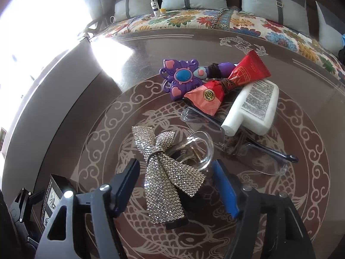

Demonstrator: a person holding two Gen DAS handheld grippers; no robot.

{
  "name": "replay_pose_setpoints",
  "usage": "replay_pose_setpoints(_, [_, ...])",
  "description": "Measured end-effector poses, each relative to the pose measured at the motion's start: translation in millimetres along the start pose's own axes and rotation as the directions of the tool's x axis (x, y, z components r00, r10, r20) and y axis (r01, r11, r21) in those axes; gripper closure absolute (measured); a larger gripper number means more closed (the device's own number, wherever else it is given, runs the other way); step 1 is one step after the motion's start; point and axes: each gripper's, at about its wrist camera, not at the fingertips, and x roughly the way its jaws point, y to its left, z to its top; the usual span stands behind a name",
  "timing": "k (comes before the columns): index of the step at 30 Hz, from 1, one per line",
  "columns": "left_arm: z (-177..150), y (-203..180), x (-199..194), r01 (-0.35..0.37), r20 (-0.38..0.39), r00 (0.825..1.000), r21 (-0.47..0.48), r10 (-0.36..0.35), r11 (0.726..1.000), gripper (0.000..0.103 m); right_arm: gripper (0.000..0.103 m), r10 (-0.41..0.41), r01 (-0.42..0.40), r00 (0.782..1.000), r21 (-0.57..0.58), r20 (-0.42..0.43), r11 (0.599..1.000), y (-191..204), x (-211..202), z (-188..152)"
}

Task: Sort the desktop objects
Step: 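Close the right tool on the rhinestone bow hair clip while the left tool holds the box, then carry the soap box and hair clip into the white bin and open both tools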

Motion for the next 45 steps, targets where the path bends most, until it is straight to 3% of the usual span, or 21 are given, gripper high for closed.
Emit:
replay_pose_setpoints(1, [1,0,-3,-0.003,0.003,1.0,0.011,0.003,1.0,0.045,0.051,-0.005,0.005,1.0,-0.007,0.003,1.0,3,-1,-1])
replay_pose_setpoints(2, [1,1,-5,-0.013,0.004,1.0,0.012,0.013,1.0,0.045,0.051,-0.011,0.011,1.0,-0.015,0.015,1.0,6,-6,-6])
replay_pose_setpoints(11, [0,21,-52,0.153,0.082,0.986,-0.152,-0.142,0.977,0.045,0.051,-0.016,0.02,0.996,-0.045,0.09,0.999,16,-85,-67])
replay_pose_setpoints(14, [4,38,-86,0.199,0.147,0.974,-0.193,-0.172,0.961,0.045,0.051,-0.017,0.021,0.995,-0.039,0.102,0.999,26,-102,-71])
replay_pose_setpoints(17, [9,71,-123,0.196,0.21,0.966,-0.223,-0.149,0.955,0.045,0.051,0.04,-0.035,0.991,-0.042,0.131,0.999,60,-119,-59])
replay_pose_setpoints(22, [10,162,-165,0.09,0.234,0.972,-0.312,-0.015,0.946,0.045,0.051,0.21,-0.186,0.96,-0.14,0.182,0.972,165,-136,-21])
replay_pose_setpoints(27, [-11,265,-165,-0.034,0.132,0.986,-0.445,0.104,0.895,0.045,0.051,0.356,-0.302,0.921,-0.284,0.162,0.91,291,-132,-3])
replay_pose_setpoints(29, [-20,295,-153,-0.08,0.068,0.99,-0.475,0.127,0.877,0.045,0.051,0.373,-0.316,0.92,-0.337,0.119,0.887,335,-117,-5])
replay_pose_setpoints(33, [-43,332,-128,-0.165,-0.087,0.986,-0.49,0.141,0.856,0.044,0.051,0.325,-0.291,0.945,-0.403,0.018,0.868,393,-68,-21])
replay_pose_setpoints(36, [-61,341,-132,-0.185,-0.1,0.983,-0.485,0.156,0.855,0.042,0.046,0.304,-0.31,0.95,-0.368,-0.077,0.876,407,-33,-32])
replay_pose_setpoints(38, [-67,341,-142,-0.182,-0.073,0.983,-0.493,0.168,0.851,0.028,0.035,0.301,-0.312,0.95,-0.315,-0.084,0.896,403,-24,-33])
replay_pose_setpoints(40, [-72,335,-155,-0.183,-0.036,0.981,-0.5,0.19,0.847,0.024,0.022,0.321,-0.324,0.945,-0.269,-0.054,0.907,388,-31,-30])
replay_pose_setpoints(45, [-72,305,-177,-0.13,0.044,0.984,-0.48,0.171,0.868,0.024,0.007,0.292,-0.256,0.95,-0.253,0.114,0.933,336,-81,-31])
